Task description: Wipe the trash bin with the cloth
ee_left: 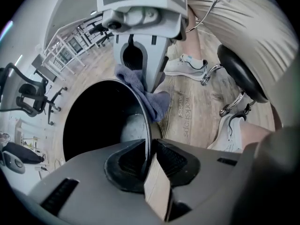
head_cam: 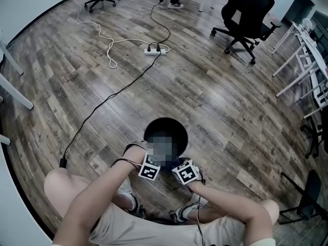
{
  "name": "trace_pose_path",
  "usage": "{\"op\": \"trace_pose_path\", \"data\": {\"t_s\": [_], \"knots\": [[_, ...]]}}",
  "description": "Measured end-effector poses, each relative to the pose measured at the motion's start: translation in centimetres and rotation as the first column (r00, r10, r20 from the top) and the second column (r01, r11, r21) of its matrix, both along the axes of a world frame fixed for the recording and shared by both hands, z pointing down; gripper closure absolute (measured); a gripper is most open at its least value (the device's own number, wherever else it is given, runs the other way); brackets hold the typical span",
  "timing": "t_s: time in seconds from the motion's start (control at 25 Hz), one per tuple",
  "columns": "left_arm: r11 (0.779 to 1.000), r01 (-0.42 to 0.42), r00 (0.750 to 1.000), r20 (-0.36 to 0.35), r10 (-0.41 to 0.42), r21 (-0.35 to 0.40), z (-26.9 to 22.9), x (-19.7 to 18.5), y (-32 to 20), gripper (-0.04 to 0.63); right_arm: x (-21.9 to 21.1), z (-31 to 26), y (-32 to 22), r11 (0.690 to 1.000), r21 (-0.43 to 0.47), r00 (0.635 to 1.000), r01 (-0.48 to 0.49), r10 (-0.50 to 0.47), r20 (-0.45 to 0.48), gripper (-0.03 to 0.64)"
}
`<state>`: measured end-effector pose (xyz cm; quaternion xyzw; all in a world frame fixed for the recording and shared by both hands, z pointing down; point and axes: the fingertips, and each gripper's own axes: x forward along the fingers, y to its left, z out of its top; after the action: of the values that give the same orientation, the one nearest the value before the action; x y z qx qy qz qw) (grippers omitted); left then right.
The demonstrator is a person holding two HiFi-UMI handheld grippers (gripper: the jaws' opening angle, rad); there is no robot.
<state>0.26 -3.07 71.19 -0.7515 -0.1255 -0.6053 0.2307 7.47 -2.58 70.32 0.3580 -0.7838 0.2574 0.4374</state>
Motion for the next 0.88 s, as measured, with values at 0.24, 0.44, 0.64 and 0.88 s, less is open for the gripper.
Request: {"op": "trace_pose_path", "data": {"t_s": [0.24, 0.44, 0.64, 0.88], "knots": [[1.0, -0.012, 1.0, -0.024, 0.012, -0.017, -0.1, 0.6, 0.6, 0.53, 0.1, 4.9, -0.4, 0.997, -0.04, 0.998, -0.061, 0.061, 0.004, 0.534], [0.999, 0.035, 0.998, -0.051, -0.036, -0.029, -0.5, 1.6, 0.5, 0.549, 0.2, 9.7, -1.2, 0.994, -0.059, 0.995, -0.097, 0.098, 0.013, 0.535], [0.998, 0.054, 0.997, -0.046, -0.056, -0.043, -0.5, 2.0, 0.6, 0.552, 0.7, 13.7, -1.1, 0.995, -0.062, 0.997, -0.075, 0.076, 0.002, 0.535], [0.993, 0.108, 0.993, -0.04, -0.11, -0.037, -0.4, 3.1, 0.6, 0.552, 1.7, 17.6, -1.6, 0.996, -0.06, 0.998, -0.064, 0.062, -0.031, 0.535]]}}
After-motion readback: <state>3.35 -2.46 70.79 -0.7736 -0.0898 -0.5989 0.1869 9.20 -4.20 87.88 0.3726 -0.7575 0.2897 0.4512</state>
